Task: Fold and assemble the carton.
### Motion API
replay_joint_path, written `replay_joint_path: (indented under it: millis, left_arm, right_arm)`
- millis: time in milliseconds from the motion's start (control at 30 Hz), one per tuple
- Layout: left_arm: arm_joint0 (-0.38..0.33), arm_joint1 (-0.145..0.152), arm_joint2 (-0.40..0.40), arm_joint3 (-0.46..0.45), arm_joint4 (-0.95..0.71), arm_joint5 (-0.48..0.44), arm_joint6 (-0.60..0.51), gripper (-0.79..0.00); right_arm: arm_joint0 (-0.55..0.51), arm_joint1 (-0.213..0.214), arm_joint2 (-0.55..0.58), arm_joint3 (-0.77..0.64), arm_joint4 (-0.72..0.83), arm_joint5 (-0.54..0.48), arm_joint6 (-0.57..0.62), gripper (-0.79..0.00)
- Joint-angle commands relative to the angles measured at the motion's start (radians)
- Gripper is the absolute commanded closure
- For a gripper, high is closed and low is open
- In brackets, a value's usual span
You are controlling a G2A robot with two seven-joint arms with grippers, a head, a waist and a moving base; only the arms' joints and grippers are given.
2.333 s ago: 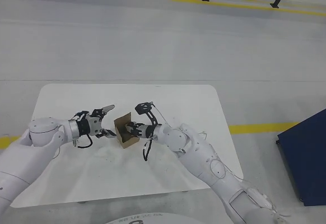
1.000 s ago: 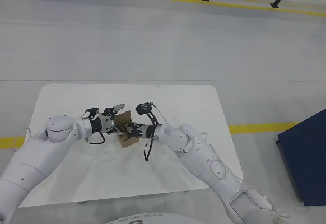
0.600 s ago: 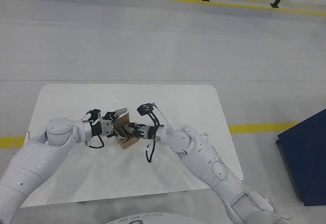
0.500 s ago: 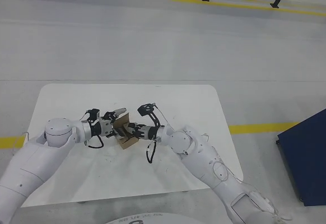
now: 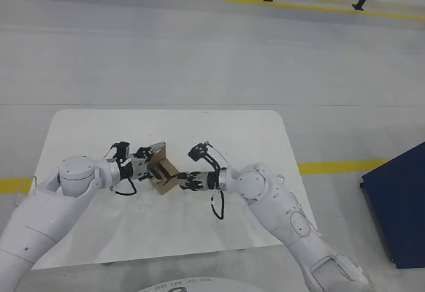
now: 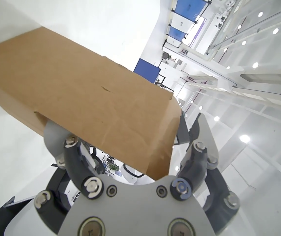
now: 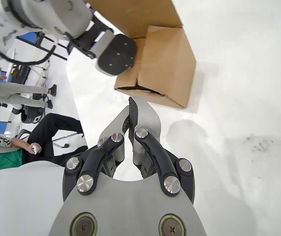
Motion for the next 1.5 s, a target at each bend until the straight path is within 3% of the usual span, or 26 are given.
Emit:
replay_joint_path:
  millis: [0,233,533,667,833,967,1033,1133,1467]
  left_arm:
    - [0.007,0.002,-0.005,-0.011,0.001,0.006,-0.012,-0.785]
    - [0.014,0.002,-0.013,-0.005,-0.044,0.048,-0.111,-0.785]
    - [0.011,0.007,-0.048,0.029,-0.114,0.047,-0.275,-0.785]
    - [0.066,0.043,-0.164,-0.022,-0.084,-0.025,-0.28,-0.785]
    - [0.213,0.098,-0.384,-0.182,0.003,-0.054,-0.12,-0.785]
    - [0.286,0.116,-0.483,-0.27,0.032,-0.042,-0.03,-0.785]
    - [0.29,0.115,-0.482,-0.293,0.039,-0.03,0.002,-0.785]
    - [0.246,0.105,-0.419,-0.291,0.082,0.003,0.049,-0.785]
    - [0.003,0.026,-0.15,-0.09,0.1,0.069,0.201,-0.785]
  right_arm:
    - [0.012,-0.005,-0.022,-0.003,-0.018,0.073,-0.003,0.0]
    - [0.064,-0.024,-0.088,0.011,-0.054,0.222,-0.015,0.0]
    - [0.093,-0.035,-0.124,0.035,-0.055,0.261,-0.031,0.0]
    - [0.095,-0.036,-0.127,0.038,-0.055,0.261,-0.038,0.0]
    - [0.096,-0.036,-0.128,0.039,-0.058,0.261,-0.045,0.0]
    - [0.092,-0.036,-0.128,0.037,-0.059,0.263,-0.052,0.0]
    - [0.09,-0.036,-0.128,0.035,-0.06,0.264,-0.053,0.0]
    - [0.091,-0.036,-0.13,0.035,-0.061,0.271,-0.053,0.0]
    - [0.104,-0.04,-0.138,0.043,-0.056,0.279,-0.054,0.0]
